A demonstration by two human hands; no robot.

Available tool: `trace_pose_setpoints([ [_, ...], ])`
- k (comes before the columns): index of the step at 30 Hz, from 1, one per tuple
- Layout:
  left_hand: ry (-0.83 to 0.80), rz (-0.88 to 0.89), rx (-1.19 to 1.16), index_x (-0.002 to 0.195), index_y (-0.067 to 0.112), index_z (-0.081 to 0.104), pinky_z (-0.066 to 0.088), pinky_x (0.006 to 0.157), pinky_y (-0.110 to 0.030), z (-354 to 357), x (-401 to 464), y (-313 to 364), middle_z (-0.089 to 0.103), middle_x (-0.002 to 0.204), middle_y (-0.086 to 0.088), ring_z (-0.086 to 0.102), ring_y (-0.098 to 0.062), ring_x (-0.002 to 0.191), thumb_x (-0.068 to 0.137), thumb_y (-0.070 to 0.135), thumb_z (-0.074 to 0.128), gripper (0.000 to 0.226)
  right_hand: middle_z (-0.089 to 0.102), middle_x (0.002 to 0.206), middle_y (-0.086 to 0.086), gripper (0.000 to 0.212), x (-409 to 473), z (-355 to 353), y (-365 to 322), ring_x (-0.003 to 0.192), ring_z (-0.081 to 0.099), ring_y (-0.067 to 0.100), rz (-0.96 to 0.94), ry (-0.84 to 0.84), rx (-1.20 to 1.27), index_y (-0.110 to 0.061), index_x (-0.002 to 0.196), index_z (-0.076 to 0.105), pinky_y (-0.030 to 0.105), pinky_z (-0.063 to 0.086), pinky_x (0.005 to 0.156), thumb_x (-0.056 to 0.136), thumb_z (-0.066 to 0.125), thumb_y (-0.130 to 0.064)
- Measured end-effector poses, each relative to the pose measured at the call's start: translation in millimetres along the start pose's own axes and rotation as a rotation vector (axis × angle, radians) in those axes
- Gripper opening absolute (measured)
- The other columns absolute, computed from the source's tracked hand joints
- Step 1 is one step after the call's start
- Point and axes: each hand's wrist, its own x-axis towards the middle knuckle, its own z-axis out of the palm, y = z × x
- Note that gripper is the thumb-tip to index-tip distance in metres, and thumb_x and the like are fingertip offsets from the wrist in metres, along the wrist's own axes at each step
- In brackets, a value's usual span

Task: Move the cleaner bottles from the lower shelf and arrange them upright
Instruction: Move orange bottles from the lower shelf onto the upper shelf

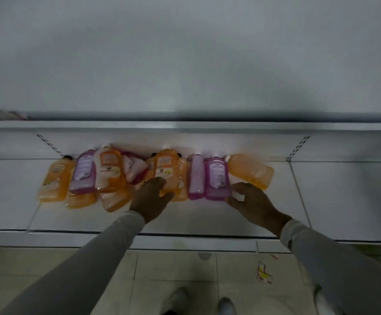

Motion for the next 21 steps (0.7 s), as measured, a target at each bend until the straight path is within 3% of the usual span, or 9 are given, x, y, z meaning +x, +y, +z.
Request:
trace_pose_setpoints([
  [3, 0.097, -0.049, -0.002, 0.128, 0.012, 0.054, 0.044, 0.100, -0.039, 11, 13, 0, 0.058, 0.128, -0.012, 0.056, -0.029, 0.115, 0.087, 0.037, 0.065, 0.049, 0.057, 0.132, 0.003, 0.048, 18, -8, 29, 0.120, 0.053, 0.021, 0.036, 0.025, -0.040, -0.016, 0.128, 0.056, 0.030, 0.042, 0.098, 0.088, 0.065, -0.040],
  [11, 0.207, -0.086, -0.043, 0.122, 0.026, 0.052, 0.049, 0.097, -0.047, 37, 51, -24, 0.060, 0.124, -0.004, 0.057, -0.025, 0.113, 0.086, 0.054, 0.050, 0.045, 0.048, 0.141, 0.006, 0.053, 67, -28, 80, 0.127, 0.048, 0.025, 0.070, 0.148, -0.190, -0.018, 0.136, 0.047, 0.030, 0.039, 0.102, 0.090, 0.062, -0.039],
  [16, 0.214, -0.112, -0.149, 0.130, 0.018, 0.048, 0.047, 0.100, -0.043, 44, 50, -17, 0.060, 0.124, -0.007, 0.058, -0.027, 0.114, 0.093, 0.038, 0.055, 0.042, 0.019, 0.159, 0.009, 0.061, 94, -27, 103, 0.144, 0.024, 0.029, 0.139, 0.121, -0.244, -0.018, 0.147, 0.033, 0.045, 0.026, 0.117, 0.097, 0.033, -0.053],
  [18, 0.216, -0.119, -0.216, 0.134, 0.019, 0.044, 0.046, 0.101, -0.044, 43, 49, -18, 0.058, 0.128, -0.007, 0.055, -0.028, 0.118, 0.091, 0.039, 0.057, 0.049, 0.038, 0.148, 0.016, 0.082, 105, -17, 120, 0.135, 0.036, 0.033, 0.151, 0.130, -0.246, -0.014, 0.137, 0.042, 0.044, 0.034, 0.112, 0.087, 0.014, -0.073],
  [19, 0.217, -0.117, -0.248, 0.135, 0.020, 0.042, 0.045, 0.102, -0.046, 43, 51, -20, 0.057, 0.129, -0.007, 0.054, -0.028, 0.120, 0.090, 0.039, 0.059, 0.052, 0.048, 0.136, 0.016, 0.085, 107, -12, 123, 0.125, 0.044, 0.033, 0.170, 0.136, -0.262, -0.013, 0.130, 0.046, 0.042, 0.040, 0.105, 0.083, 0.014, -0.076],
  [21, 0.208, -0.126, -0.272, 0.136, 0.017, 0.042, 0.043, 0.105, -0.046, 42, 52, -21, 0.054, 0.132, -0.007, 0.051, -0.028, 0.123, 0.089, 0.036, 0.062, 0.054, 0.053, 0.121, 0.013, 0.063, 97, -10, 115, 0.108, 0.050, 0.030, 0.242, 0.182, -0.277, -0.012, 0.125, 0.045, 0.039, 0.046, 0.090, 0.087, 0.038, -0.062],
])
